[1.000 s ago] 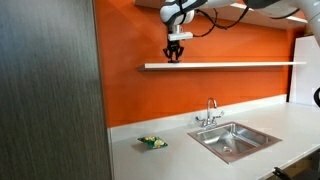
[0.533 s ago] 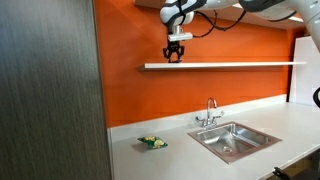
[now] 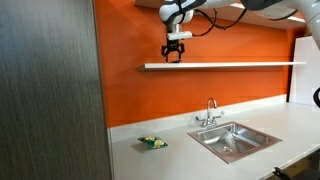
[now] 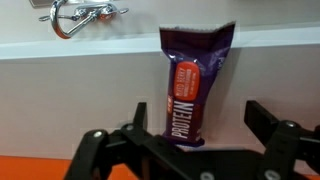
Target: Put the blue snack packet on the bottom shelf
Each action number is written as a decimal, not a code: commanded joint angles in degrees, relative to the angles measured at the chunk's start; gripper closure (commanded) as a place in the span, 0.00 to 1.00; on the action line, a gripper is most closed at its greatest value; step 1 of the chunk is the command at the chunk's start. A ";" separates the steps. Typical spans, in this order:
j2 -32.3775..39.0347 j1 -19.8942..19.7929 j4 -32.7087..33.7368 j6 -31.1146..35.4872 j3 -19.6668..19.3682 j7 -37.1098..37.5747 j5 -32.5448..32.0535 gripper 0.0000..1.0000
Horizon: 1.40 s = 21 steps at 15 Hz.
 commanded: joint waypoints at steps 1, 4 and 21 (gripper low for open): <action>-5.18 0.80 -4.94 -0.70 0.04 1.23 -0.89 0.00; -9.02 1.31 -9.26 -0.26 0.08 2.06 -0.74 0.00; -44.01 3.08 -57.95 9.23 6.15 15.35 3.11 0.00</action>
